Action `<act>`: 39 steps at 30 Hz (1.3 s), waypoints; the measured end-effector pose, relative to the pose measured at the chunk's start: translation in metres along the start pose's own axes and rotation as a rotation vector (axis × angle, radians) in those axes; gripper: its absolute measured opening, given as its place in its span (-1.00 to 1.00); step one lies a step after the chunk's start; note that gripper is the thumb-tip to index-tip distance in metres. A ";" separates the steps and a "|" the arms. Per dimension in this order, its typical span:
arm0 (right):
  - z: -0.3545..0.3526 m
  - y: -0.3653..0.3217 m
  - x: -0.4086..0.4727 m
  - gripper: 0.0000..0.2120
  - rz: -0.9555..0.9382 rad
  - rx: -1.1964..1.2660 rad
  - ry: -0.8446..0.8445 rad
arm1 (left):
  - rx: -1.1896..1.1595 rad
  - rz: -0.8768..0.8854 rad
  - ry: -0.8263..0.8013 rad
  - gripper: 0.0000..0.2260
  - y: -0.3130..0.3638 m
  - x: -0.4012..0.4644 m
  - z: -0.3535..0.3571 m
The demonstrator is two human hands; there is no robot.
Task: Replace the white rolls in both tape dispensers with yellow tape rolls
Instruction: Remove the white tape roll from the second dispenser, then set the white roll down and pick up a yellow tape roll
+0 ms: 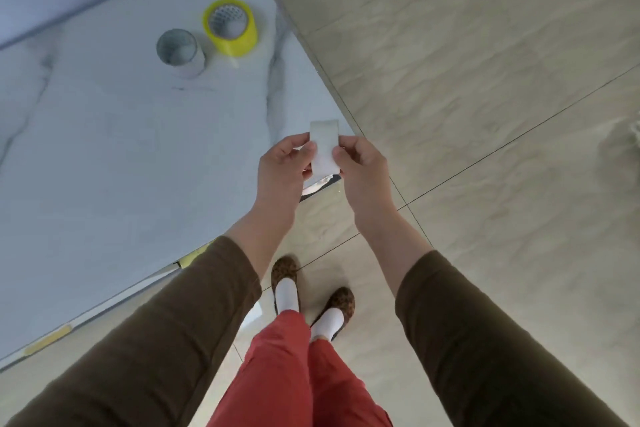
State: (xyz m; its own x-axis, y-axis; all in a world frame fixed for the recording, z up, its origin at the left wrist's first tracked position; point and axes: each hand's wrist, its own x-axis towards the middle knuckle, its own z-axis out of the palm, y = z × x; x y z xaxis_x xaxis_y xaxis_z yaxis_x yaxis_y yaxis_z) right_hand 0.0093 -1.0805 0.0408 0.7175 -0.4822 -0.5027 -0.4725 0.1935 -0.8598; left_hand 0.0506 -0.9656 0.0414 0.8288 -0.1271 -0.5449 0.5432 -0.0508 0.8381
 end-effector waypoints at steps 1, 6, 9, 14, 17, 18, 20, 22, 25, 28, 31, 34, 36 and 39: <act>0.004 -0.006 0.009 -0.86 0.001 -0.010 -0.015 | -0.003 0.004 0.020 -0.83 0.004 0.007 0.000; 0.035 -0.034 0.054 -0.86 -0.007 -0.084 -0.092 | -0.079 0.003 0.106 -0.82 0.027 0.050 -0.009; 0.058 -0.052 0.082 -0.86 -0.024 -0.128 -0.126 | -0.115 0.013 0.136 -0.86 0.045 0.077 -0.017; 0.099 -0.076 0.120 -0.85 -0.011 -0.157 -0.192 | -0.192 0.007 0.190 -0.88 0.074 0.117 -0.037; 0.121 -0.089 0.139 -0.87 -0.013 -0.153 -0.234 | -0.213 0.014 0.213 -0.90 0.088 0.140 -0.050; 0.128 -0.093 0.145 -0.89 -0.023 -0.151 -0.244 | -0.222 0.015 0.224 -0.90 0.092 0.146 -0.053; 0.139 -0.100 0.158 -0.92 -0.055 -0.169 -0.268 | -0.231 0.019 0.227 -0.87 0.098 0.160 -0.059; 0.149 -0.105 0.171 -0.90 -0.073 -0.180 -0.295 | -0.230 0.022 0.220 -0.81 0.100 0.176 -0.064; 0.159 -0.111 0.190 -0.81 -0.087 -0.192 -0.315 | -0.222 0.043 0.210 -0.83 0.105 0.195 -0.066; 0.162 -0.117 0.209 -0.87 -0.090 -0.214 -0.317 | -0.144 0.074 0.235 -0.80 0.106 0.216 -0.064; 0.160 -0.121 0.228 -0.89 -0.086 -0.207 -0.299 | 0.245 0.123 0.378 -0.80 0.100 0.245 -0.063; 0.154 -0.120 0.246 -0.88 -0.078 -0.219 -0.301 | 0.810 0.225 0.389 -0.67 0.093 0.274 -0.060; 0.149 -0.119 0.258 -0.86 -0.085 -0.252 -0.298 | 1.030 0.260 0.354 -0.60 0.091 0.291 -0.057; 0.147 -0.116 0.274 -0.88 -0.100 -0.265 -0.304 | 1.206 0.258 0.324 -0.60 0.087 0.309 -0.054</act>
State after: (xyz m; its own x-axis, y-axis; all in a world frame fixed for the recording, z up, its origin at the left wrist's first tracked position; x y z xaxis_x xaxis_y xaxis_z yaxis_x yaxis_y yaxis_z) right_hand 0.3359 -1.1098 -0.0106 0.8664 -0.2057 -0.4550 -0.4794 -0.0877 -0.8732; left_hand 0.3612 -0.9560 -0.0560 0.9789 -0.0292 -0.2023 0.0379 -0.9466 0.3203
